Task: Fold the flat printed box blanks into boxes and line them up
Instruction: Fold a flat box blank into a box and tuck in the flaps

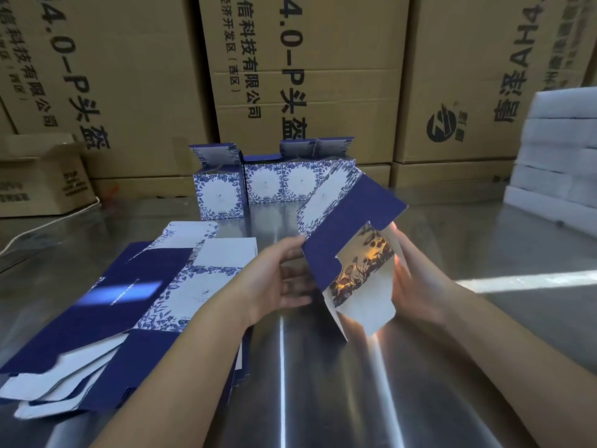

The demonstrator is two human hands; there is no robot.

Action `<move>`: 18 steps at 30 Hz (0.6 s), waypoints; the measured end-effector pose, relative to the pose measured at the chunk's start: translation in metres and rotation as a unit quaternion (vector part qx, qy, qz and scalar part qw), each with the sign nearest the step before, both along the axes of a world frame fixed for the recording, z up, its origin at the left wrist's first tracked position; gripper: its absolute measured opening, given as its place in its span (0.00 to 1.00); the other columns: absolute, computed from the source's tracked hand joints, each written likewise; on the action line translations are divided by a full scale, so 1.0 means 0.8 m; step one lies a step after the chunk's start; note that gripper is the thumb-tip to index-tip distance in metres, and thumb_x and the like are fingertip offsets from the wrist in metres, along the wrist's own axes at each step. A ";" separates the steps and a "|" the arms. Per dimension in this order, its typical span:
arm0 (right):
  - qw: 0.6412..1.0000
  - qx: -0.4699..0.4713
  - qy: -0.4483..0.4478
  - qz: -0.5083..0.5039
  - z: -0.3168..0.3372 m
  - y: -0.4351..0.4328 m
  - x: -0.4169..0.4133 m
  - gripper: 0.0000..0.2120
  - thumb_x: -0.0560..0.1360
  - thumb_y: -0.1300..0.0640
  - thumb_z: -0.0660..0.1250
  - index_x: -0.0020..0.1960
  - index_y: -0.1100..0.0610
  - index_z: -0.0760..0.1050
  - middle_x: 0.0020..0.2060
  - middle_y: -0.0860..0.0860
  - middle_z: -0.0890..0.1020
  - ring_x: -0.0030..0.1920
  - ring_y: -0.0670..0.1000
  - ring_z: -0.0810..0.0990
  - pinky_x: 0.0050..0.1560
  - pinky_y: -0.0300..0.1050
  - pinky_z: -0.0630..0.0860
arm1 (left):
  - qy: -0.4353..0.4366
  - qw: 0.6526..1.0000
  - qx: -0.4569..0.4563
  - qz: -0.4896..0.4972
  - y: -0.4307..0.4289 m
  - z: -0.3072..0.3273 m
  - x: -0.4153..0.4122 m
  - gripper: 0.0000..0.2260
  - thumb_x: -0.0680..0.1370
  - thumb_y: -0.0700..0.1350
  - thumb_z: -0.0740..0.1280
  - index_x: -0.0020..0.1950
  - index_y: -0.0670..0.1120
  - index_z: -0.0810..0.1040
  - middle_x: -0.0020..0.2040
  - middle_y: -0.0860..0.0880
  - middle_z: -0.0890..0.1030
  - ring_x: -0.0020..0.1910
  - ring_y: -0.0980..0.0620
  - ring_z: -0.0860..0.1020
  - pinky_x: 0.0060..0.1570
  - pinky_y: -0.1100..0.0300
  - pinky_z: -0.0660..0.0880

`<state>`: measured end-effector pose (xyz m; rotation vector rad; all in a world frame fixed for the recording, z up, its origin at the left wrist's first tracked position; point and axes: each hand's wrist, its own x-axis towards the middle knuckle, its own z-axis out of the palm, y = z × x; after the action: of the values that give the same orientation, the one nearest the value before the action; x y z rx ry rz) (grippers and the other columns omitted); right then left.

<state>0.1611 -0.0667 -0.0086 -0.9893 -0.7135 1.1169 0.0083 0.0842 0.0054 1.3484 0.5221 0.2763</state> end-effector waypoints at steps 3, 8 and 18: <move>0.999 -0.014 -0.001 -0.043 0.000 0.000 0.004 0.23 0.80 0.42 0.53 0.71 0.50 0.68 0.67 0.52 0.75 0.67 0.56 0.73 0.70 0.57 0.64 | 0.014 1.000 -0.008 0.025 0.006 0.001 -0.002 0.12 0.76 0.55 0.63 0.51 0.47 0.75 0.38 0.49 0.80 0.34 0.50 0.81 0.41 0.55 0.78; 0.982 -0.106 -0.019 -0.153 -0.003 -0.005 0.018 0.16 0.77 0.50 0.62 0.60 0.58 0.76 0.49 0.55 0.84 0.49 0.57 0.83 0.51 0.51 0.78 | 0.004 0.990 -0.035 0.137 0.014 -0.003 -0.001 0.08 0.79 0.42 0.57 0.42 0.45 0.73 0.31 0.47 0.77 0.22 0.51 0.76 0.24 0.62 0.73; 0.963 -0.117 -0.051 -0.239 -0.003 -0.005 0.020 0.04 0.76 0.64 0.62 0.42 0.60 0.71 0.26 0.54 0.75 0.22 0.51 0.76 0.23 0.37 0.72 | 0.035 0.979 0.058 0.194 0.019 -0.011 0.001 0.07 0.75 0.35 0.59 0.37 0.40 0.71 0.33 0.44 0.69 0.31 0.47 0.68 0.31 0.60 0.64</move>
<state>0.1773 -0.0709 -0.0107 -1.3446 -0.3934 0.7364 0.0088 0.0997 -0.0038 1.3652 0.8418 0.5874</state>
